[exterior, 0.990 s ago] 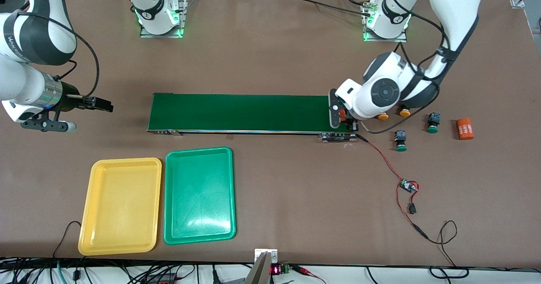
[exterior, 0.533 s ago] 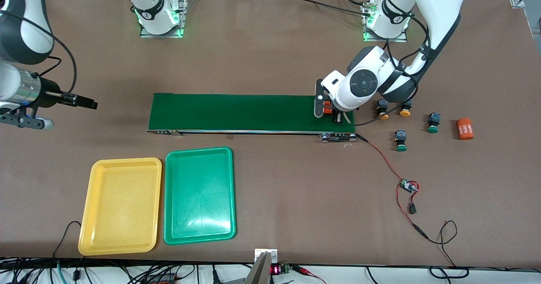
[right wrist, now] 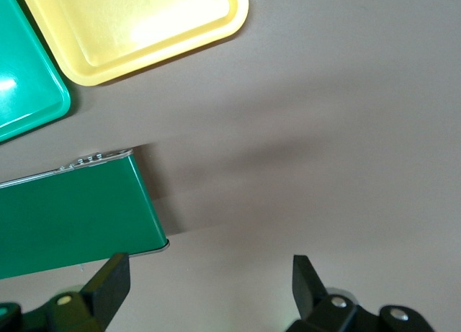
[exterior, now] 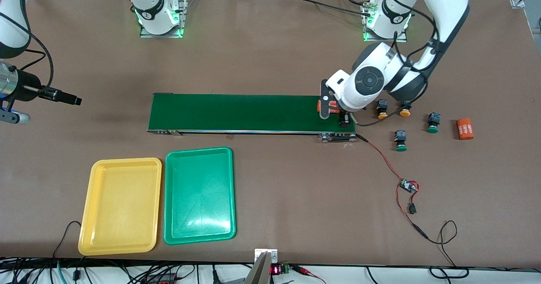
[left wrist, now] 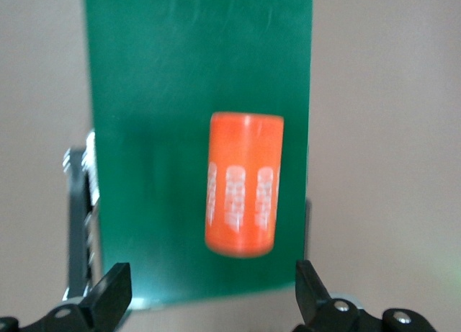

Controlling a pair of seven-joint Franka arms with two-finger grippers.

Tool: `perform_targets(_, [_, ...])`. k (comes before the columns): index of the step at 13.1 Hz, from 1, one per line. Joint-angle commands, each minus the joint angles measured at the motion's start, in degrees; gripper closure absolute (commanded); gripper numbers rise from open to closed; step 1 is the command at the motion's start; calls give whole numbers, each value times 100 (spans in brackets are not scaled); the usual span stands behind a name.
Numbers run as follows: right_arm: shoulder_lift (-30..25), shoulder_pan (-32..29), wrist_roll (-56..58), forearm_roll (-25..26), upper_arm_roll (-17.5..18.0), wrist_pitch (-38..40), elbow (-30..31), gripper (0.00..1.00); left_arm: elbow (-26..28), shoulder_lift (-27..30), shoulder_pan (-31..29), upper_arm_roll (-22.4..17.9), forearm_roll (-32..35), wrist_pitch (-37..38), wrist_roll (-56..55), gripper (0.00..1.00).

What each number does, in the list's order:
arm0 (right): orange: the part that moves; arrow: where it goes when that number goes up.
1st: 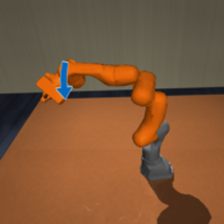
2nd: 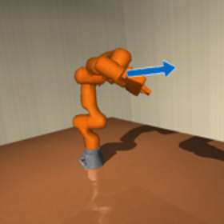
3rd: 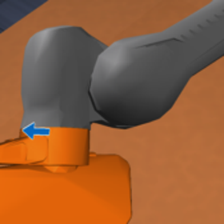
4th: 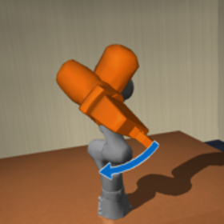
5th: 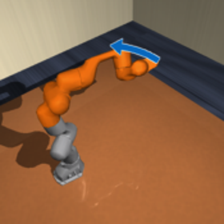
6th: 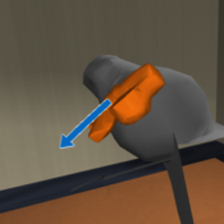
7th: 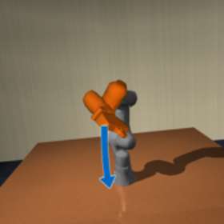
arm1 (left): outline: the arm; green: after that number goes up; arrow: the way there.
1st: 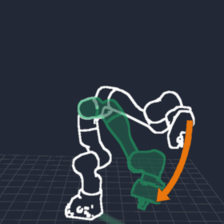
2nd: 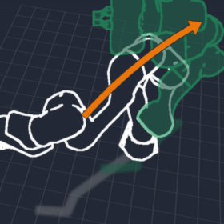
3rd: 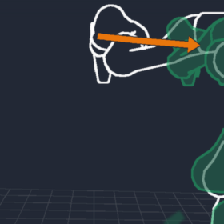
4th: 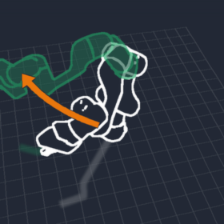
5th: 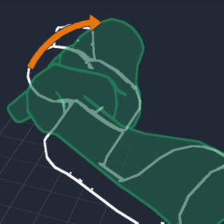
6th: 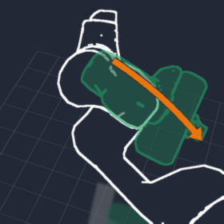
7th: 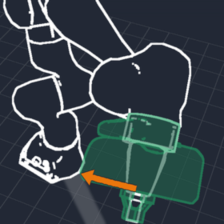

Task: Sort buttons by color to trays
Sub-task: 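Raise the left gripper and move it back over the buttons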

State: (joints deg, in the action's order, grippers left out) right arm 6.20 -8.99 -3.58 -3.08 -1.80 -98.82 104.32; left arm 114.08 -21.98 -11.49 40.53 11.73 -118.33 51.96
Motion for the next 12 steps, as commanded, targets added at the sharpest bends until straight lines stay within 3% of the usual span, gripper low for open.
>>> perform_targets(1, [-31,-24,103,-26,83,47,-17,0,-603,195,-291,-28,101,896,-728,0])
perform_targets(4, [-14,72,243,-17,119,82,-8,0,-1290,142,-661,-28,101,1689,-1564,0])
perform_targets(12, [-14,327,701,62,154,108,-201,0,-1616,186,-1312,-37,101,2015,-3145,0])
